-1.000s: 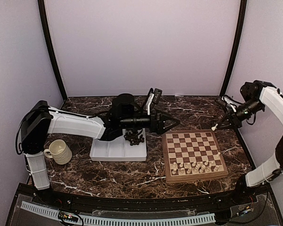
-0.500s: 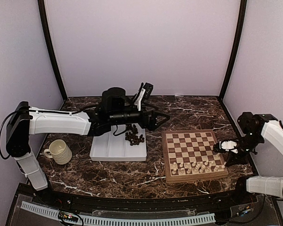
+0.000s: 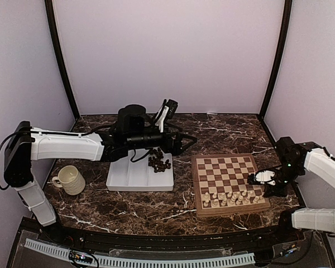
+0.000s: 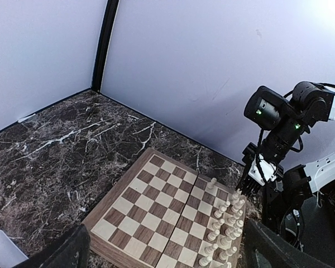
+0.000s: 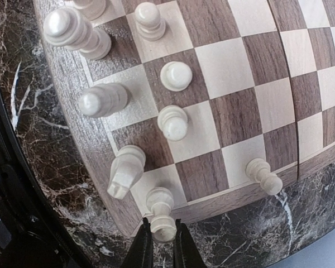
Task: Set up the chess pieces on the board
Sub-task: Place the rook at h1.
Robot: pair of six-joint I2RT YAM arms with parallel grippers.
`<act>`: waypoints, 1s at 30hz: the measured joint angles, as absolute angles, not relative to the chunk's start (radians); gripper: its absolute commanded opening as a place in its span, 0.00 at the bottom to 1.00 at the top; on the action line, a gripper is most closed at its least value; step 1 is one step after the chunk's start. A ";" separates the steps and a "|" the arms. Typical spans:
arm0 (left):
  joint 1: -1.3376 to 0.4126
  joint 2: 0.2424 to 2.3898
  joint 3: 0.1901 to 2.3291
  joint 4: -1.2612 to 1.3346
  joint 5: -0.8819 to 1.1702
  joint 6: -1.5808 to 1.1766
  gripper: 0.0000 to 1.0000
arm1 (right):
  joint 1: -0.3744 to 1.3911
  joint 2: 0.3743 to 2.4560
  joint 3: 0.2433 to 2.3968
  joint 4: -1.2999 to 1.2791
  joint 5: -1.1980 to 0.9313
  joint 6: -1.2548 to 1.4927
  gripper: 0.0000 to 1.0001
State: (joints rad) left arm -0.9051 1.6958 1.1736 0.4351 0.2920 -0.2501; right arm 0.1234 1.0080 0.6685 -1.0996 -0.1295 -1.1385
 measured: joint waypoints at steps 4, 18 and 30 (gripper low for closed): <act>-0.905 1.696 1.171 0.435 0.292 -0.250 0.99 | 0.139 1.015 0.663 -1.077 -0.130 -1.127 0.07; -0.905 1.695 1.162 0.435 0.294 -0.250 0.99 | 0.177 1.016 0.646 -1.073 -0.086 -1.126 0.16; -0.905 1.695 1.162 0.436 0.299 -0.251 0.99 | 0.177 1.010 0.717 -1.159 -0.102 -1.151 0.34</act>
